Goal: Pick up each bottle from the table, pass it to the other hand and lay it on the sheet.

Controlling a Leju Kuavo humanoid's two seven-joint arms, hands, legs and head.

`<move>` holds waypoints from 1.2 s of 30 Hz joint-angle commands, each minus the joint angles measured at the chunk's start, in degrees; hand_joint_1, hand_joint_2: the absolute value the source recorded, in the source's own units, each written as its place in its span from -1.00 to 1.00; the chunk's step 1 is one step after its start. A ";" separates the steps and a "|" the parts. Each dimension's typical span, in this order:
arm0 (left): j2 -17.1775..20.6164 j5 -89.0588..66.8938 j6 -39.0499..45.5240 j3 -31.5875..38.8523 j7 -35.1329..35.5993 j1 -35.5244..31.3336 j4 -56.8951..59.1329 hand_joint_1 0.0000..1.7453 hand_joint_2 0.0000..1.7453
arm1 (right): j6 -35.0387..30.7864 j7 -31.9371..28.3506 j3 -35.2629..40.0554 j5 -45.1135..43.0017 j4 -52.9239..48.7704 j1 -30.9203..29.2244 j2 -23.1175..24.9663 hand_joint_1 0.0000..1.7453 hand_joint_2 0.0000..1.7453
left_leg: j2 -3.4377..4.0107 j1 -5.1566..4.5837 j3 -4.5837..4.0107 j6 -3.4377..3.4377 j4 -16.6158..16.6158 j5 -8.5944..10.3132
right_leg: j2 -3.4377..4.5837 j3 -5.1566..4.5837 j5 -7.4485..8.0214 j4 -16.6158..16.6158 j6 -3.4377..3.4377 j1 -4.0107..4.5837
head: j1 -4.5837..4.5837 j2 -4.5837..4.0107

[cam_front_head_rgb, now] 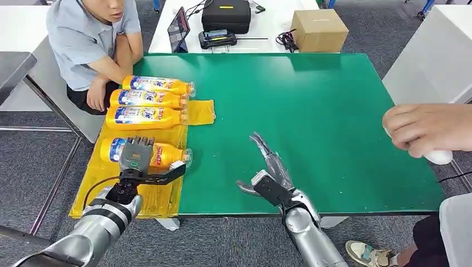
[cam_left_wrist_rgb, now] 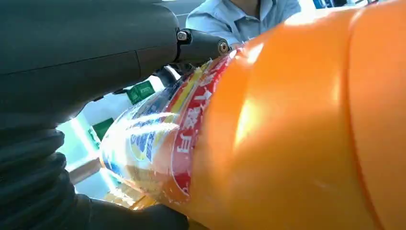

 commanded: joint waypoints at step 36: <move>-2.91 4.06 -12.24 0.72 -10.09 -6.00 8.26 -1.00 1.00 | 0.90 -1.39 -2.28 0.91 3.22 -2.02 -0.05 -1.00 1.00 | 0.07 0.05 0.42 -0.09 -0.06 -0.04 | 0.02 0.41 -0.01 -0.08 -0.12 0.06 | 0.00 0.00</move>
